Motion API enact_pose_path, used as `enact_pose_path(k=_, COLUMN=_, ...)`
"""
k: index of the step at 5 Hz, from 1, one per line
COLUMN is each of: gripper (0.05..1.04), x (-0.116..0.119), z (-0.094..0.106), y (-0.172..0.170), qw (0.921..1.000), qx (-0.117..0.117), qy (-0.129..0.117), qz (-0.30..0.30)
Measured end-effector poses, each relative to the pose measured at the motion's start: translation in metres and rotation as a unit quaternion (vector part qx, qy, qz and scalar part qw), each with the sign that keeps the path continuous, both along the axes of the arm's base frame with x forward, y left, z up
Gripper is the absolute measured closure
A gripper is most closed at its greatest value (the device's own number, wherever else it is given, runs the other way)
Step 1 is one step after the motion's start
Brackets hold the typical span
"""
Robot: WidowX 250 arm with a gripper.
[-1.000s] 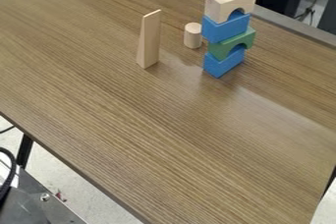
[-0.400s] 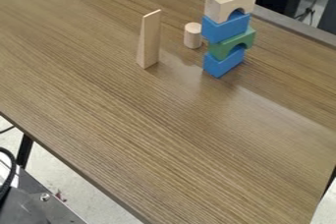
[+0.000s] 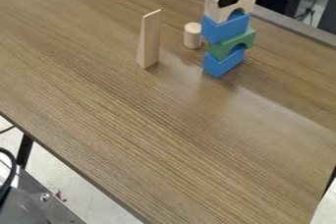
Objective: Moves the white arch to the right side
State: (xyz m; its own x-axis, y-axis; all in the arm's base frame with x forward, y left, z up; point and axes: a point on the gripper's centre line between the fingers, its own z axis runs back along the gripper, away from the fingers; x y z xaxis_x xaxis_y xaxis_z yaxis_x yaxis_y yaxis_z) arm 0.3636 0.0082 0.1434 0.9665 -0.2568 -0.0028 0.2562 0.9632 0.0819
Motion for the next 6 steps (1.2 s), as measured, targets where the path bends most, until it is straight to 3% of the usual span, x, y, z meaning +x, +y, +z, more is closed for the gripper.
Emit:
enact_pose_path(k=1, gripper=0.085, x=0.005, z=0.001, y=-0.005, qw=0.9999, qx=-0.016, qy=0.005, qz=-0.001)
enact_pose_path(k=3, gripper=0.085, x=0.013, z=0.001, y=-0.006, qw=0.9996, qx=-0.028, qy=0.002, qz=-0.003)
enact_pose_path(k=4, gripper=0.120, x=0.016, z=-0.013, y=-0.003, qw=0.9993, qx=-0.031, qy=0.019, qz=-0.002)
enact_pose_path(k=5, gripper=0.396, x=0.018, z=-0.016, y=-0.002, qw=0.9993, qx=-0.032, qy=0.018, qz=-0.003)
enact_pose_path(k=6, gripper=0.519, x=0.019, z=-0.016, y=-0.001, qw=0.9994, qx=-0.032, qy=0.014, qz=0.000)
